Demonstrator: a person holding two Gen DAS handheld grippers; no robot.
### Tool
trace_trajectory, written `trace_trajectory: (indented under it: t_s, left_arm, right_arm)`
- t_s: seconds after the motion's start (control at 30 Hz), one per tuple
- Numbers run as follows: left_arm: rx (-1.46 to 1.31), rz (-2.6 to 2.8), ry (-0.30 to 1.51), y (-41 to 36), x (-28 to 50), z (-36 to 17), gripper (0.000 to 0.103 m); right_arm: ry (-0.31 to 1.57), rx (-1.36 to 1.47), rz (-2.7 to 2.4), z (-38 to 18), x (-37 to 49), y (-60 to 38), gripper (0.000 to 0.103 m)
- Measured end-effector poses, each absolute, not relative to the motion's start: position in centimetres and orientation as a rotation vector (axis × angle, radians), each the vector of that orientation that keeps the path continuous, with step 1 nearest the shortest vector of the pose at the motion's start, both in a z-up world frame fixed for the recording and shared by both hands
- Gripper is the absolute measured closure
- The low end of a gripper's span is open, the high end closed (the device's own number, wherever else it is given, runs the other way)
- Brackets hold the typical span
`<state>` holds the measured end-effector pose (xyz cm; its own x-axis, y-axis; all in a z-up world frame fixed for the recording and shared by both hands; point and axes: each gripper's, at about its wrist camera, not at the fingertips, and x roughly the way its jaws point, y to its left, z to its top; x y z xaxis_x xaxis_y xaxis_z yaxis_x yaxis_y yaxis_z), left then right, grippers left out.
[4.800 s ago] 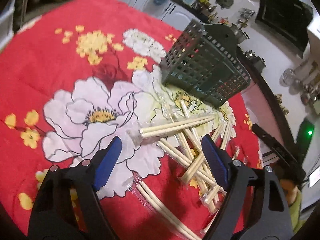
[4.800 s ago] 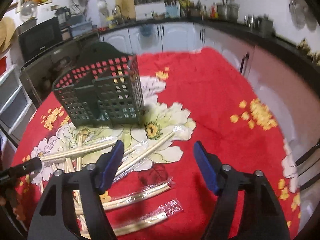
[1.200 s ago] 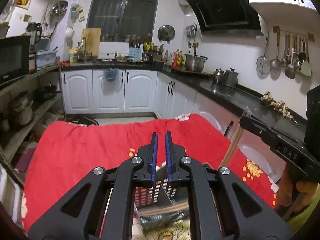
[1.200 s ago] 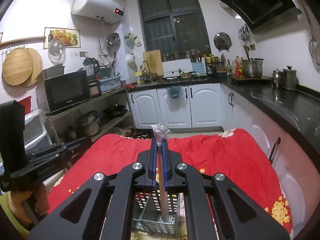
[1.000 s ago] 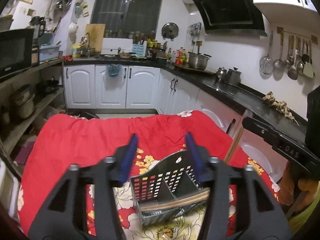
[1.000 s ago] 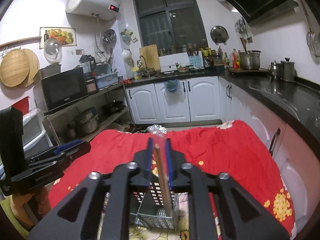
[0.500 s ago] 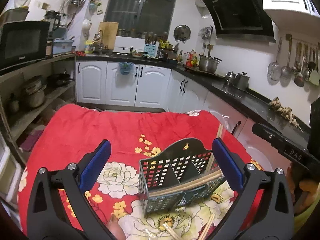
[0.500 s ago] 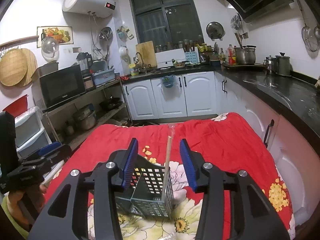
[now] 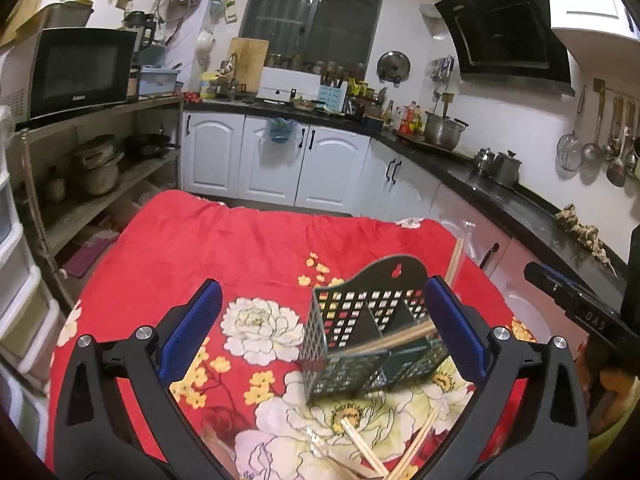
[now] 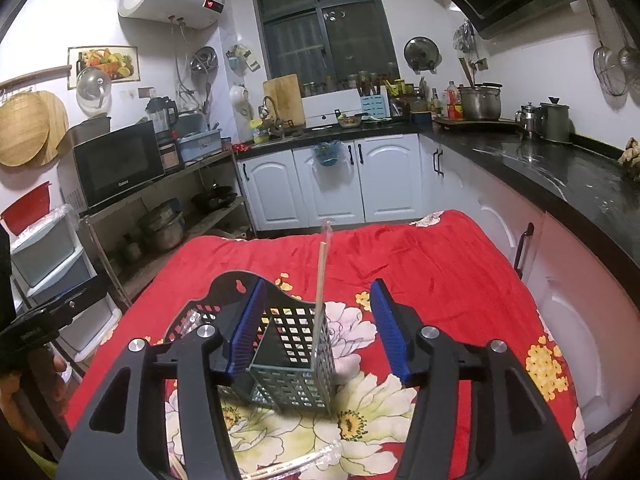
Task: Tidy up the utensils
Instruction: 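Withdraw both open tools from the caddy back toward the chopstick pile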
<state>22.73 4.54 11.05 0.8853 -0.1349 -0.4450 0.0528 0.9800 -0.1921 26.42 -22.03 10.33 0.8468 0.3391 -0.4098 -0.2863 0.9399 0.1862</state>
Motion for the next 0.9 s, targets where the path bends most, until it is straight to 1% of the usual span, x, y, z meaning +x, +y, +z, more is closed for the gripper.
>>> trace_trajectory:
  t_s: [0.17, 0.33, 0.47, 0.9]
  left_arm:
    - [-0.166, -0.117, 0.493, 4.2, 21.6, 10.3, 0.010]
    - [-0.175, -0.129, 0.489, 4.2, 20.6, 9.8, 0.010]
    - [-0.177, -0.128, 0.498, 4.1, 19.8, 9.4, 0.010]
    - [-0.181, -0.147, 0.561, 4.6, 18.5, 6.5, 0.010]
  right_arm:
    - [0.453, 0.106, 0.332, 10.1, 25.6, -21.9, 0.044]
    - [0.458, 0.089, 0.344, 9.9, 25.0, -21.7, 0.043]
    - [0.457, 0.075, 0.352, 9.7, 24.3, -21.5, 0.041]
    - [0.507, 0.040, 0.391, 7.7, 22.5, -20.5, 0.040]
